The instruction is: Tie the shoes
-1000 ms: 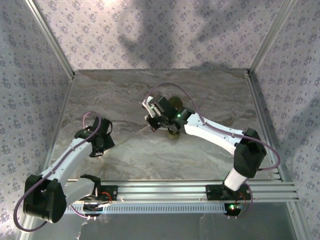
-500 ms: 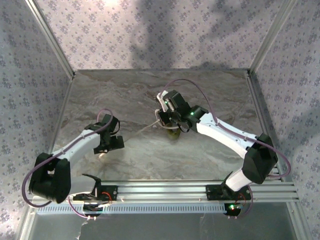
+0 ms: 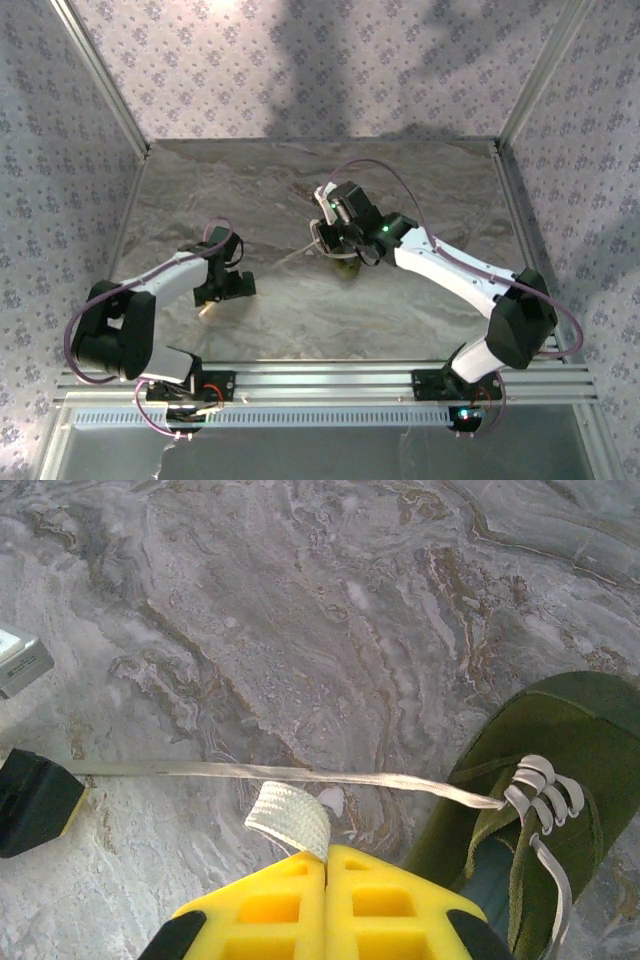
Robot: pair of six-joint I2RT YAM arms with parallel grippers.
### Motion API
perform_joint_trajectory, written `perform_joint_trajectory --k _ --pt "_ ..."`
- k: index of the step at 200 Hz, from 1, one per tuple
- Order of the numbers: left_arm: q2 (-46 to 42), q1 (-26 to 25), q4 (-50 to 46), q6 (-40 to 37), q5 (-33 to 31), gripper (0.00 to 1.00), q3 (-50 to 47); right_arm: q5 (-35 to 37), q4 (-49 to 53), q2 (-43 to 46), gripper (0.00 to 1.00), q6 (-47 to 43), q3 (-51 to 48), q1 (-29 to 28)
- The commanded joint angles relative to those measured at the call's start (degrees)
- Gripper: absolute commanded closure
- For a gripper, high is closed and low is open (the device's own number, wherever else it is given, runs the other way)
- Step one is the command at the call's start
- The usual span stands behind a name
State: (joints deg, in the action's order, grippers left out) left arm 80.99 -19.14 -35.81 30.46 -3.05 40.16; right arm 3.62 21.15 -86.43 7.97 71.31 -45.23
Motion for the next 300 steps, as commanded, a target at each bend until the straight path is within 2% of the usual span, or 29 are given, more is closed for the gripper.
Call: perform_joint_trajectory --k 1,29,43,76,102,121,155,183,221,300 --pt "1.65 -0.87 -1.17 0.34 -0.75 0.01 1.4 -0.02 -0.17 2.17 1.0 0.56 -0.88 0.32" --pt "2.74 -3.73 -2.77 1.8 -2.83 0.03 1.5 0.25 -0.36 2.82 1.0 0.65 -1.43 0.49" --pt "2.63 -5.11 -2.77 2.69 -3.22 0.14 0.89 0.32 -0.47 2.86 1.0 0.73 -1.65 0.67" --pt "1.28 -6.5 -3.9 4.03 -2.8 0.48 0.84 0.15 -0.71 3.0 1.0 1.0 -1.96 0.91" --pt "0.5 -6.97 -4.82 4.17 -2.89 0.67 1.67 0.34 -0.84 3.09 1.0 1.0 -2.23 1.02" --pt "0.48 -6.97 -5.06 4.26 -3.35 0.77 1.72 0.44 -1.06 3.42 1.0 1.09 -2.4 1.11" --pt "0.25 -7.03 -4.41 4.37 -2.54 0.87 1.93 1.22 -1.34 4.27 1.0 1.43 -2.49 1.2" --pt "-3.65 -7.65 -3.47 4.28 -0.28 1.0 3.1 4.19 -2.63 6.91 1.0 2.22 -5.33 1.2" --pt "-10.38 -10.93 -0.32 2.61 3.19 1.0 6.94 8.51 -3.01 10.86 1.0 3.44 -7.09 1.92" --pt "-13.61 -11.69 7.0 9.82 5.77 1.0 12.73 1.72 -4.79 9.59 1.0 7.14 -6.22 4.74"
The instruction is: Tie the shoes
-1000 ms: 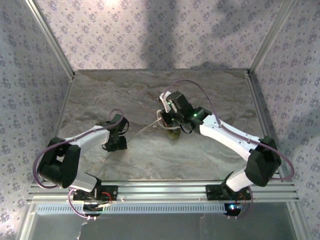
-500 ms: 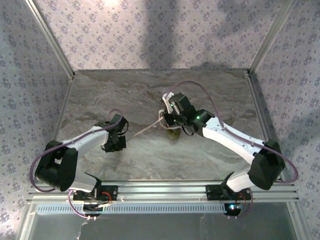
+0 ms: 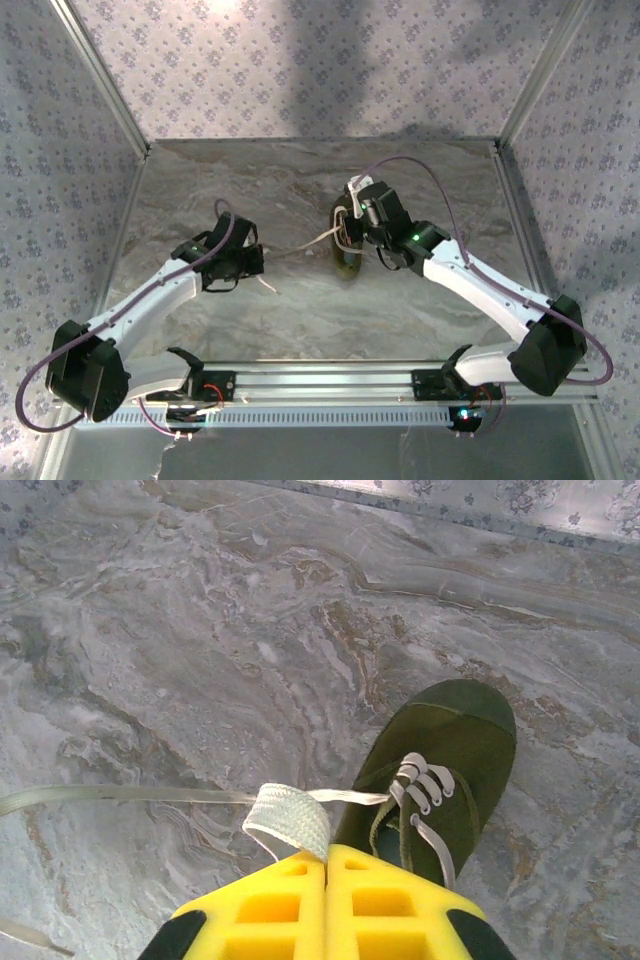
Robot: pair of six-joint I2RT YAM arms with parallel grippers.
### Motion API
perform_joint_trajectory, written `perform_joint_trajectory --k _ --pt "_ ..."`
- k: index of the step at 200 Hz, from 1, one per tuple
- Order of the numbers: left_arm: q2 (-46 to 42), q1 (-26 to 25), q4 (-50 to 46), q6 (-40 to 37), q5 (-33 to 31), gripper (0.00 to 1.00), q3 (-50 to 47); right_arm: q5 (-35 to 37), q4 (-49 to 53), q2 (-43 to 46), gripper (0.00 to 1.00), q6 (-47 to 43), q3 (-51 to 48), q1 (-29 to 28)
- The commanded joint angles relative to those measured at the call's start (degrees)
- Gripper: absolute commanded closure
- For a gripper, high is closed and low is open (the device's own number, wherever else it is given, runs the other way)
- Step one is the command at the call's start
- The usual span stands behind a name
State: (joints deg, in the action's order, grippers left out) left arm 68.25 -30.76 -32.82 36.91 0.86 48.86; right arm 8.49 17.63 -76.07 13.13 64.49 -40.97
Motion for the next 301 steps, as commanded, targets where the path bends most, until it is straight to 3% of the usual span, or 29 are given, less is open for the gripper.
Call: perform_joint_trajectory --k 1,51,85,200,212,231,247,274,301 --pt "-0.85 -0.03 4.09 3.4 1.9 1.0 4.22 -3.32 -1.36 -0.8 1.0 1.99 0.57 0.46" --pt "-2.14 4.49 4.5 4.71 2.66 1.0 10.91 -13.84 -2.96 -4.7 1.0 -1.94 2.8 -1.07" --pt "-1.91 9.87 4.55 5.09 7.37 1.0 14.17 -14.61 -6.03 -8.92 1.0 -1.04 3.19 -2.25" --pt "-0.92 12.1 3.37 4.28 10.11 1.0 18.2 -15.6 -13.5 -24.41 1.0 3.4 7.93 -5.77" --pt "-0.92 12.07 3.34 4.32 10.26 1.0 17.95 -15.37 -13.95 -24.36 0.87 4.2 7.43 -5.48" --pt "-1.19 12.03 3.62 4.46 10.21 1.0 17.17 -15.28 -15.0 -22.52 0.57 5.35 5.61 -4.74" --pt "-1.36 12.04 4.24 4.81 10.59 1.0 16.41 -14.37 -15.33 -19.82 0.43 5.96 3.36 -4.05" --pt "-1.52 11.0 4.56 5.4 10.52 1.0 15.83 -8.99 -16.36 -12.38 0.39 6.93 -3.11 -3.25" --pt "-0.97 5.44 4.96 6.43 7.37 1.0 15.61 -3.2 -17.76 -1.98 0.42 10.61 -11.57 -0.83"
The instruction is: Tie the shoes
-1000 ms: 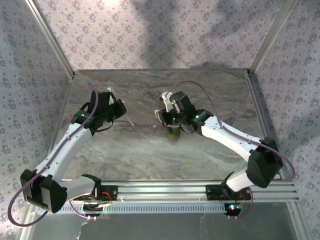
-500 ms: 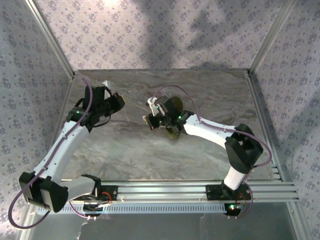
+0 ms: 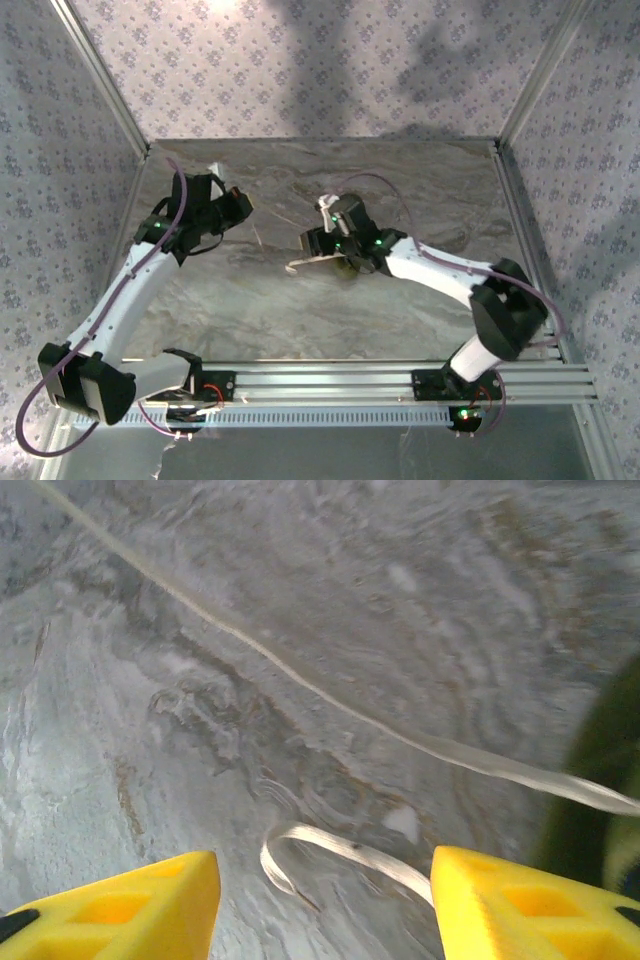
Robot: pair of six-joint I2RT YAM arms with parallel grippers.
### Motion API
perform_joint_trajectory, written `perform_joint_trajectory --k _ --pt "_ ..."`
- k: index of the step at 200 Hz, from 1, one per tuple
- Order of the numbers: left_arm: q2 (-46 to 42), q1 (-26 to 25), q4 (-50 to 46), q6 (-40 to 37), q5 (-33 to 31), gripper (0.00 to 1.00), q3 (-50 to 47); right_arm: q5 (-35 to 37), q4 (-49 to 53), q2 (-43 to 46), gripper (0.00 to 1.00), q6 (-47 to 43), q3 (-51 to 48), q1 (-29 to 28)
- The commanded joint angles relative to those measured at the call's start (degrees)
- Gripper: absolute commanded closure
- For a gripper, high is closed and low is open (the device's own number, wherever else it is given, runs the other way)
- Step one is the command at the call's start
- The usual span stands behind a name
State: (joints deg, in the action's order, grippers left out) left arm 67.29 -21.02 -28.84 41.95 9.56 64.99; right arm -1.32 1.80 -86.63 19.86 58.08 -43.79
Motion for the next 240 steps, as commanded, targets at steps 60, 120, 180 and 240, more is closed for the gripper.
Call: perform_joint_trajectory --k 60,120,180,240 --pt "2.56 -20.21 7.12 13.59 -10.44 1.0 -5.57 8.56 5.81 29.04 0.43 9.41 -16.77 11.42" --pt "8.21 -23.79 14.82 22.34 -12.24 1.0 -4.73 -12.32 -5.93 37.21 0.15 5.74 -27.26 8.47" --pt "10.54 -24.33 16.31 24.26 -10.01 1.0 -2.94 -15.55 -18.13 27.2 0.08 -0.15 -29.91 1.19" --pt "9.2 -24.49 16.41 24.72 -10.44 1.0 -3.91 -15.69 -23.16 14.41 0.24 -0.52 -24.74 0.87"
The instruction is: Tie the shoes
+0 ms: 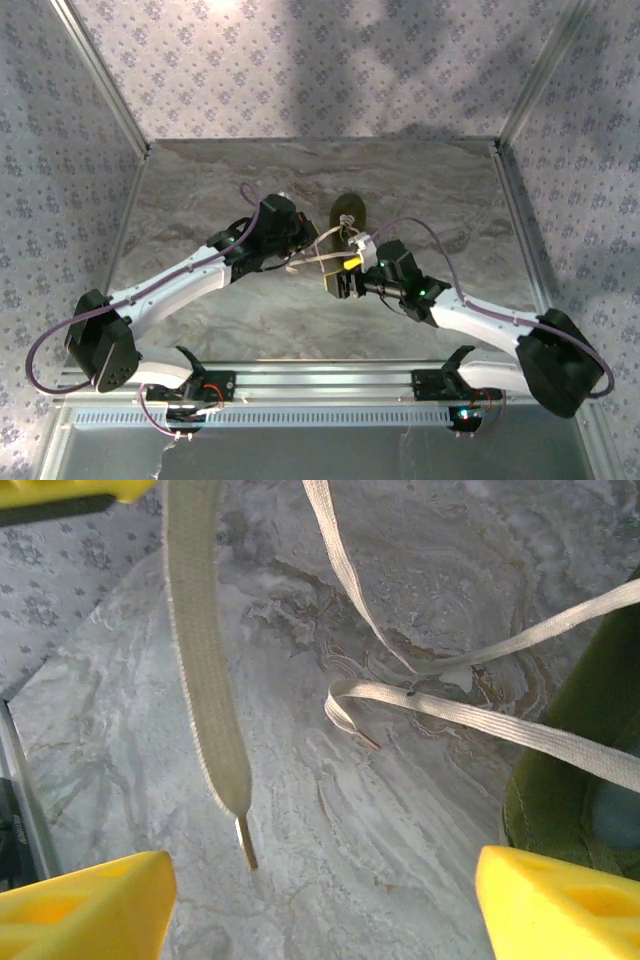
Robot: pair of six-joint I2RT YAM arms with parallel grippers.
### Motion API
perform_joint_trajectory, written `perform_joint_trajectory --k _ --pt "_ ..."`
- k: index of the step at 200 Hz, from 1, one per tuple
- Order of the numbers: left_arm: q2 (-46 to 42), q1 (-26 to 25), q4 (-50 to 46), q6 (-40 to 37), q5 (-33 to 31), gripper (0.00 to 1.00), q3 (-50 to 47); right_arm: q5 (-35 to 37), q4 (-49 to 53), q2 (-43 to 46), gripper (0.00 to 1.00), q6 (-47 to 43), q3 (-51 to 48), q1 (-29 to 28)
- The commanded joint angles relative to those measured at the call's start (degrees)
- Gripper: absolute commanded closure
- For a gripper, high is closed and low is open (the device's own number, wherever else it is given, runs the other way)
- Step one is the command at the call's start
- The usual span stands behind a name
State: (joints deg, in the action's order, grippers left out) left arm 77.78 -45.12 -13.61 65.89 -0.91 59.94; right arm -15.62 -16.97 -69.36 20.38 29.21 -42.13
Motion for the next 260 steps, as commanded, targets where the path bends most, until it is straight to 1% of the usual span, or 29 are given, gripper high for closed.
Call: perform_joint_trajectory --k 1,12,28,44,51,65,73,95,104,112,120,130,140,157,171,184,203,224,229,240,260 --pt "-1.3 -0.35 1.2 0.8 0.07 1.0 1.14 -1.37 -4.43 -3.0 0.25 -1.13 4.2 -0.82" --pt "-1.43 -0.35 1.13 0.8 0.03 1.0 1.14 -1.37 -4.69 -4.68 0.29 -1.18 5.17 -1.28" --pt "-1.49 -0.34 1.13 0.82 0.03 1.0 1.05 -1.69 -5.35 -6.54 0.4 -0.79 6.06 -1.67" --pt "-1.49 -0.32 1.23 0.91 0.18 1.0 0.94 -1.0 -4.47 -7.03 0.6 -0.52 6.71 -1.98" --pt "-1.6 -0.32 1.31 0.91 0.22 1.0 0.88 -0.23 -3.61 -6.76 0.72 -0.5 6.76 -2.04" --pt "-1.67 -0.36 1.77 0.75 0.46 1.0 0.7 3.49 -0.07 -4.88 0.93 -0.26 6.59 -1.99" --pt "-1.86 -0.35 2.06 0.36 0.65 0.99 0.5 5.87 2.5 -3.03 1.0 -0.17 6.32 -1.9" --pt "-3.13 0.07 3.32 -2.23 0.76 0.74 -0.41 12.53 12.95 3.55 1.0 -1.03 6.7 -1.77" --pt "-4.02 0.47 3.41 -4.46 0.5 0.6 -0.77 15.51 19.34 6.29 1.0 -1.46 7.8 -1.68" --pt "-4.86 0.75 3.41 -8.08 0.0 0.47 -0.88 17.63 25.37 8.27 1.0 -1.74 9.17 -1.56" --pt "-5.58 0.96 2.88 -12.25 -0.6 0.37 -0.69 18.69 31.43 9.7 1.0 -1.77 11.04 -1.11" --pt "-5.89 1.22 2.3 -18.75 -0.95 0.28 -0.04 19.22 38.6 10.7 1.0 -1.2 13.39 -0.47" --pt "-5.64 1.15 1.77 -25.95 -0.35 0.22 0.83 18.76 45.38 11.0 1.0 -0.51 16.03 0.29" --pt "-4.22 0.61 1.91 -36.35 2.21 0.17 1.78 16.14 55.6 10.74 1.0 0.37 19.74 1.56" --pt "-2.57 -0.64 2.89 -43.82 4.53 0.15 1.71 14.29 60.25 11.33 1.0 1.88 21.0 2.19" --pt "-0.99 -1.84 5.23 -49.73 8.53 0.14 0.69 9.26 62.85 12.89 1.0 2.75 21.06 3.79" --pt "0.73 -3.47 9.59 -56.15 14.78 0.13 -1.39 0.95 63.84 16.16 1.0 3.49 20.84 9.43" --pt "1.81 -4.41 15.04 -61.24 19.01 0.08 -3.92 -10.63 64.08 18.87 1.0 4.14 20.82 17.77" --pt "1.95 -4.57 16.41 -62.07 19.39 0.07 -4.55 -13.78 64.23 19.28 1.0 4.27 20.96 20.0" --pt "2.17 -4.81 19.25 -63.64 19.72 0.06 -5.87 -18.35 64.52 19.62 1.0 3.5 21.57 23.32" --pt "1.72 -7.1 23.6 -68.81 20.53 0.08 -8.04 -23.58 64.36 19.46 1.0 2.73 22.5 27.05"
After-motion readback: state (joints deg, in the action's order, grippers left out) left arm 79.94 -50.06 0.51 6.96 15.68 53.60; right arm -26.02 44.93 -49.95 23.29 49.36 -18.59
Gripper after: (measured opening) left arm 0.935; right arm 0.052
